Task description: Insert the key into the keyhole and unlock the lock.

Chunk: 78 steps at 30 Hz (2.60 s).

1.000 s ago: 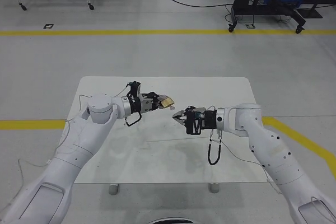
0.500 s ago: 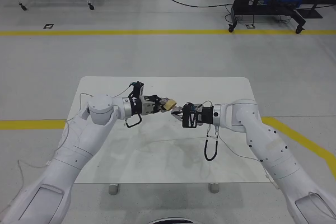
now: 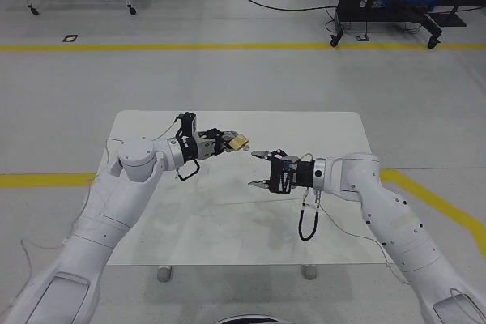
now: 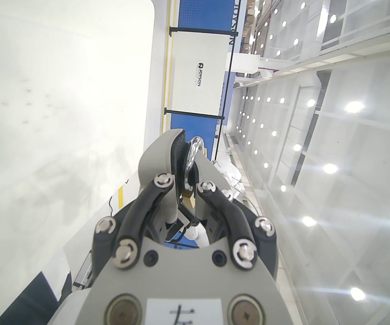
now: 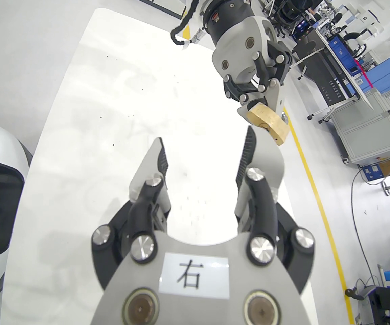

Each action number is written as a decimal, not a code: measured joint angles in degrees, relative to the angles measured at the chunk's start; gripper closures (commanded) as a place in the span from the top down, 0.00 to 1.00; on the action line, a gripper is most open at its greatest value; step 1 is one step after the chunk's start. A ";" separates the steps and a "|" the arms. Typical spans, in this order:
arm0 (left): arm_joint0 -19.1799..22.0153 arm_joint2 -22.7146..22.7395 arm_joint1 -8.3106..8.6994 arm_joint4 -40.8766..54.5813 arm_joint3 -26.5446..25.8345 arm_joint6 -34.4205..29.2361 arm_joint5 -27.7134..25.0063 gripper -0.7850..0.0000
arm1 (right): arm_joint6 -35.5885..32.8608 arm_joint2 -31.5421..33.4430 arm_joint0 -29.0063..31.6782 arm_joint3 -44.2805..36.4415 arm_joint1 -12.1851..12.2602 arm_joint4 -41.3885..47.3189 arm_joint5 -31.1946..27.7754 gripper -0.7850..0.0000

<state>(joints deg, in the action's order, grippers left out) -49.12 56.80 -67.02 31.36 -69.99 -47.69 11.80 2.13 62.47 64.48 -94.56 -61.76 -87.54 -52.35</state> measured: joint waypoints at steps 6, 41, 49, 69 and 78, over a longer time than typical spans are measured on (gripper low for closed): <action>-0.73 -0.05 -0.13 0.14 -0.12 1.63 -0.11 0.00 | 0.67 0.11 0.15 -0.13 -0.01 0.09 0.76 1.00; -4.01 0.76 -1.10 -6.93 -2.97 10.71 -1.75 0.00 | 1.36 -9.40 -7.35 6.45 -2.39 -18.55 16.98 0.40; -4.51 1.36 -1.17 -6.75 -3.04 9.61 -1.72 0.00 | 0.57 -9.80 -7.52 6.11 -2.72 -19.27 18.09 0.15; -5.98 2.88 -1.39 -7.75 -4.60 11.44 -2.15 0.00 | 4.68 -8.41 -6.97 8.59 -3.40 -12.78 17.32 0.00; -6.97 3.45 -1.39 -9.86 -5.95 12.44 -4.79 0.00 | 4.12 -6.16 -8.70 15.05 -4.13 5.07 9.82 0.00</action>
<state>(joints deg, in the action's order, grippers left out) -56.08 60.25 -68.41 21.50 -75.94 -35.25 7.01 6.25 56.31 55.79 -79.51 -65.89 -82.47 -42.53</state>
